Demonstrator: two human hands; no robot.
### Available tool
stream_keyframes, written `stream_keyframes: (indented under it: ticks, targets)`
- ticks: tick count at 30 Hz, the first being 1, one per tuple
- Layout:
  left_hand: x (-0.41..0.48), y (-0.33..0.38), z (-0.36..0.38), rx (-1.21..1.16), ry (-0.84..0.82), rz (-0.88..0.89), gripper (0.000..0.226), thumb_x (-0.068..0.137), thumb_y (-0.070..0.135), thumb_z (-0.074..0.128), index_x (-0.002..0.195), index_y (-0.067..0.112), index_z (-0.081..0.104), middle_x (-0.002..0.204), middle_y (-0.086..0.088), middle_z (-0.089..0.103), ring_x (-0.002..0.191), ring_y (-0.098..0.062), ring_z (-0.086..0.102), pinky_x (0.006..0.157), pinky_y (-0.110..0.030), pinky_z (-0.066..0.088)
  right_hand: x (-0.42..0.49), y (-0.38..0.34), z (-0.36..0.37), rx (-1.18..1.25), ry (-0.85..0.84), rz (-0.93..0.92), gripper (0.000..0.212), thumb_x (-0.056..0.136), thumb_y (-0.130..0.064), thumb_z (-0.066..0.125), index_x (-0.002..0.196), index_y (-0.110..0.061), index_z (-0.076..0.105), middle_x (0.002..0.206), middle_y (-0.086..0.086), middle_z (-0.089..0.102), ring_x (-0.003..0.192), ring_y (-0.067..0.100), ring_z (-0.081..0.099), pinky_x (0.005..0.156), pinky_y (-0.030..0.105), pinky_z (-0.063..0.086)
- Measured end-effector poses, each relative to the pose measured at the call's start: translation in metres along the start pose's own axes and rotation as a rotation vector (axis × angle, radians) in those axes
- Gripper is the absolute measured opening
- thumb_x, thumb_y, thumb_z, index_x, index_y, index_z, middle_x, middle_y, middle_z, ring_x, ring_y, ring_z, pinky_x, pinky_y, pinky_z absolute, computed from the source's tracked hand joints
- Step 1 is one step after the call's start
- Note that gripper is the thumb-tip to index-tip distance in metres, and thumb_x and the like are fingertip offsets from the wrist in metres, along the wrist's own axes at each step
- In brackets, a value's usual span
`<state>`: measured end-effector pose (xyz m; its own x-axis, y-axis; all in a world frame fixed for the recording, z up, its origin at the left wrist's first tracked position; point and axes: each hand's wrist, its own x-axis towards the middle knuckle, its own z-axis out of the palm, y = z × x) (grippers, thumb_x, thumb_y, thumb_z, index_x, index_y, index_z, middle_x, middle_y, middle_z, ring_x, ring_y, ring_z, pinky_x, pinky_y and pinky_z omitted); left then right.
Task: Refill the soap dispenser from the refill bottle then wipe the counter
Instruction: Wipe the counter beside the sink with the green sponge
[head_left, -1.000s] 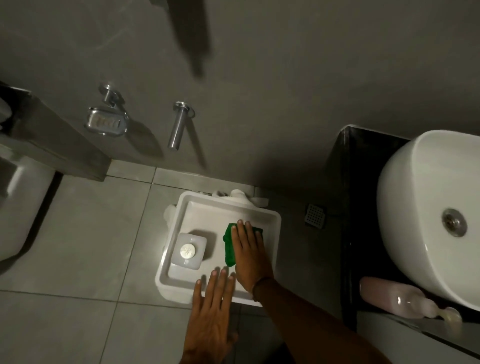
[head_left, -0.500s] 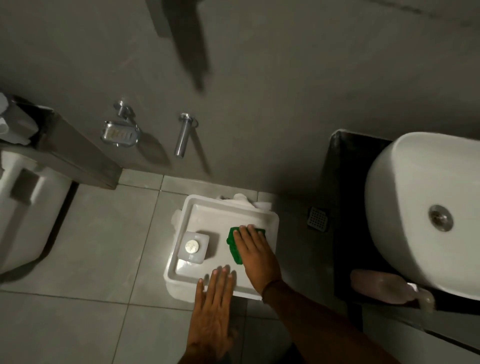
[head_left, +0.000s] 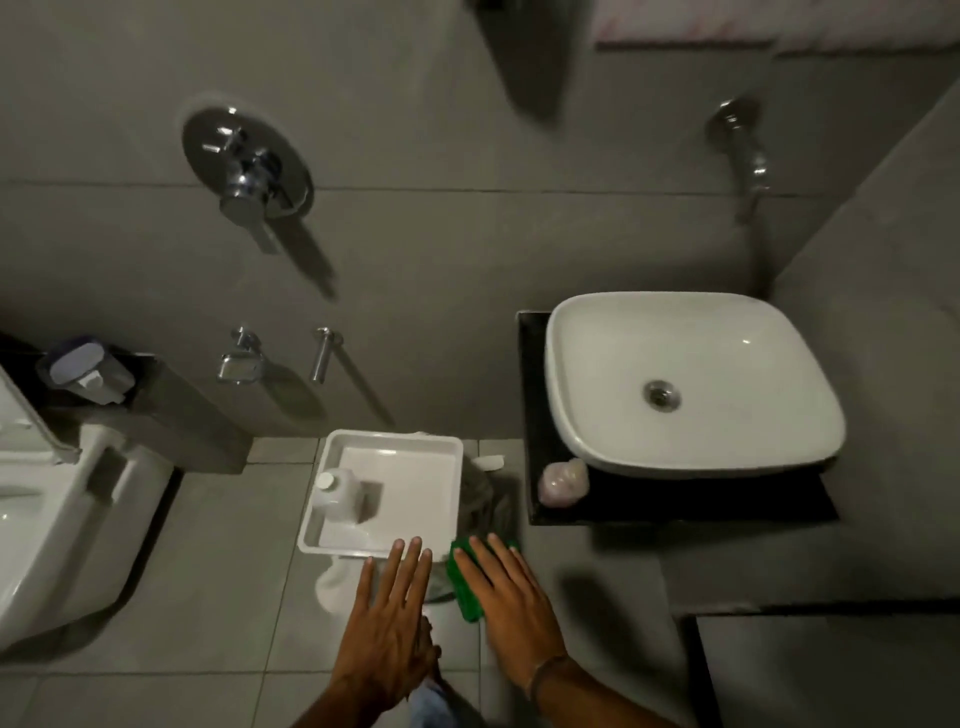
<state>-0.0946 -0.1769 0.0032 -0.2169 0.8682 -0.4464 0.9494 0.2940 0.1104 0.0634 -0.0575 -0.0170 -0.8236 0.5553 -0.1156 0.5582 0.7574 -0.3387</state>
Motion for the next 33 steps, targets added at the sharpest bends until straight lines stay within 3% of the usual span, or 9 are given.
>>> stream_keyframes:
  ticks: [4, 7, 10, 13, 16, 19, 23, 28, 33]
  targets:
    - [-0.001, 0.071, 0.013, -0.014, 0.052, 0.105, 0.110, 0.066, 0.063, 0.060, 0.156, 0.003, 0.043, 0.164, -0.020, 0.047, 0.147, -0.043, 0.051, 0.114, -0.062, 0.029, -0.082, 0.049, -0.024, 0.005, 0.014, 0.096, 0.099, 0.039, -0.012, 0.091, 0.133, -0.029, 0.065, 0.136, -0.006, 0.065, 0.125, 0.019, 0.063, 0.100, 0.035, 0.052]
    - [0.011, 0.122, 0.011, 0.013, 0.037, 0.204, 0.121, 0.061, 0.075, 0.067, 0.156, 0.002, 0.049, 0.165, -0.018, 0.047, 0.153, -0.038, 0.040, 0.122, -0.058, 0.021, -0.130, 0.087, -0.041, 0.022, 0.030, 0.191, 0.100, 0.032, -0.016, 0.094, 0.127, -0.028, 0.070, 0.130, -0.007, 0.069, 0.119, 0.018, 0.067, 0.093, 0.039, 0.057]
    - [0.029, 0.180, -0.007, 0.080, 0.113, 0.364, 0.113, 0.073, 0.078, 0.064, 0.157, 0.005, 0.049, 0.168, -0.015, 0.043, 0.156, -0.031, 0.028, 0.125, -0.051, 0.012, -0.170, 0.129, -0.059, 0.031, 0.040, 0.296, 0.097, 0.033, -0.016, 0.094, 0.127, -0.027, 0.071, 0.130, -0.008, 0.068, 0.118, 0.018, 0.067, 0.097, 0.036, 0.054]
    - [0.058, 0.237, -0.035, 0.106, 0.169, 0.528, 0.103, 0.086, 0.075, 0.057, 0.161, 0.005, 0.044, 0.172, -0.013, 0.035, 0.160, -0.032, 0.027, 0.120, -0.053, 0.022, -0.196, 0.173, -0.072, 0.023, 0.085, 0.427, 0.094, 0.037, -0.009, 0.092, 0.127, -0.025, 0.071, 0.131, -0.006, 0.068, 0.118, 0.020, 0.068, 0.112, 0.034, 0.033]
    - [0.098, 0.284, -0.065, 0.147, 0.188, 0.635, 0.103, 0.087, 0.070, 0.060, 0.164, 0.006, 0.037, 0.174, -0.013, 0.029, 0.160, -0.037, 0.029, 0.121, -0.054, 0.020, -0.205, 0.215, -0.083, 0.016, 0.113, 0.550, 0.094, 0.046, 0.001, 0.088, 0.134, -0.023, 0.065, 0.138, -0.003, 0.064, 0.125, 0.023, 0.063, 0.106, 0.037, 0.050]
    - [0.155, 0.319, -0.091, 0.220, 0.232, 0.730, 0.104, 0.091, 0.069, 0.058, 0.168, 0.007, 0.025, 0.177, -0.013, 0.019, 0.163, -0.037, 0.018, 0.123, -0.057, 0.014, -0.200, 0.254, -0.093, 0.041, 0.172, 0.650, 0.088, 0.059, 0.010, 0.078, 0.140, -0.021, 0.060, 0.142, 0.000, 0.060, 0.131, 0.027, 0.058, 0.107, 0.044, 0.047]
    - [0.232, 0.346, -0.115, 0.303, 0.220, 0.837, 0.099, 0.091, 0.065, 0.063, 0.164, 0.003, 0.037, 0.173, -0.017, 0.032, 0.160, -0.038, 0.030, 0.123, -0.059, 0.021, -0.182, 0.295, -0.108, 0.047, 0.222, 0.761, 0.087, 0.065, 0.010, 0.076, 0.144, -0.019, 0.055, 0.148, 0.001, 0.055, 0.137, 0.029, 0.051, 0.111, 0.041, 0.043]
    - [0.301, 0.366, -0.127, 0.382, 0.245, 1.017, 0.090, 0.099, 0.070, 0.041, 0.162, 0.006, 0.041, 0.171, -0.016, 0.036, 0.158, -0.037, 0.033, 0.122, -0.058, 0.018, -0.158, 0.338, -0.122, 0.042, 0.276, 0.841, 0.073, 0.073, 0.011, 0.061, 0.141, -0.015, 0.058, 0.144, 0.005, 0.059, 0.132, 0.030, 0.056, 0.109, 0.044, 0.047]
    - [0.320, 0.370, -0.118, 0.365, 0.272, 1.095, 0.087, 0.098, 0.061, 0.060, 0.163, 0.006, 0.041, 0.171, -0.017, 0.035, 0.159, -0.038, 0.032, 0.124, -0.059, 0.020, -0.136, 0.365, -0.127, 0.014, 0.286, 0.890, 0.080, 0.068, 0.017, 0.061, 0.142, -0.013, 0.057, 0.144, 0.007, 0.059, 0.136, 0.033, 0.052, 0.108, 0.045, 0.047]
